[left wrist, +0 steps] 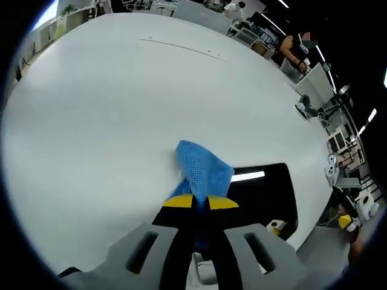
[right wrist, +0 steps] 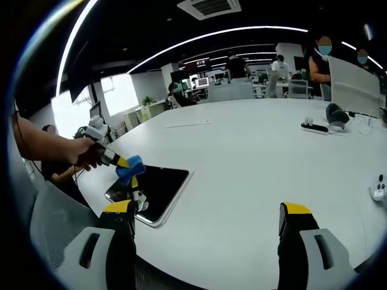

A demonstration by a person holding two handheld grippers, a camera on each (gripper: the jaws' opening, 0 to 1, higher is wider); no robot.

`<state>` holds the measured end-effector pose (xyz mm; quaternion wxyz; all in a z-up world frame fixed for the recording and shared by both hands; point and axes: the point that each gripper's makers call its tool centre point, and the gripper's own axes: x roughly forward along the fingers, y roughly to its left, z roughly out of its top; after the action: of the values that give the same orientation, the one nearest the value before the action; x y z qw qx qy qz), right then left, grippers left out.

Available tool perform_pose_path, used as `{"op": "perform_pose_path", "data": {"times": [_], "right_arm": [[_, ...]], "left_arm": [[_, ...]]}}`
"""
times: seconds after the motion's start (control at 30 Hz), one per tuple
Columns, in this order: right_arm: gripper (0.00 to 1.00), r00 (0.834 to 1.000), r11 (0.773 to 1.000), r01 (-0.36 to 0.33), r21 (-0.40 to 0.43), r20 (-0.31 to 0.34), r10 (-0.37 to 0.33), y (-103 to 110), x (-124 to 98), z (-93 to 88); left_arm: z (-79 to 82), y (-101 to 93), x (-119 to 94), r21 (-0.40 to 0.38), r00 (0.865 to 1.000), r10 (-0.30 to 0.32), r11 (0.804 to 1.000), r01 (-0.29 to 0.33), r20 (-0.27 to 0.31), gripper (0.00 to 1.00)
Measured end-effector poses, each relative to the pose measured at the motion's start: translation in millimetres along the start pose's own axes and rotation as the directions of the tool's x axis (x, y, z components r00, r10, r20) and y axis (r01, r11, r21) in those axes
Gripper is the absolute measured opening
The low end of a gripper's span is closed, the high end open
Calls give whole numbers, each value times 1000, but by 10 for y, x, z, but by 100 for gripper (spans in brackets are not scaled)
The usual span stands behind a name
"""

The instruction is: Wipe the mirror surface with the cleaning cloth until all visible marks leave the cleaned area.

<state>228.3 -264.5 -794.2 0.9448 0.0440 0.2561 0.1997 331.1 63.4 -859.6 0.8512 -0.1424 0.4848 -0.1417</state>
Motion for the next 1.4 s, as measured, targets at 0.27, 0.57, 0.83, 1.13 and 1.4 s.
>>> {"op": "perform_pose_path", "data": {"times": [0.27,0.57,0.83,1.13,1.4], "right_arm": [[99,1000,1000,2,1,9,-2,-4,-8,15],[99,1000,1000,5,3,10,-6,-14,-13,15],[98,1000,1000,9,5,10,-9,-27,-9,12],[99,1000,1000,12,9,12,-12,-18,-10,26],[99,1000,1000,11,6,1,-11,-12,0,3]], "left_arm": [[7,23,8,-4,1000,19,1000,-19,4,3],[5,-46,31,-46,1000,12,999,-11,11,3],[13,-154,87,-43,1000,8,999,-7,20,3],[17,-222,124,-88,1000,4,996,-3,17,3],[19,-383,215,-101,1000,-14,995,16,19,3]]}}
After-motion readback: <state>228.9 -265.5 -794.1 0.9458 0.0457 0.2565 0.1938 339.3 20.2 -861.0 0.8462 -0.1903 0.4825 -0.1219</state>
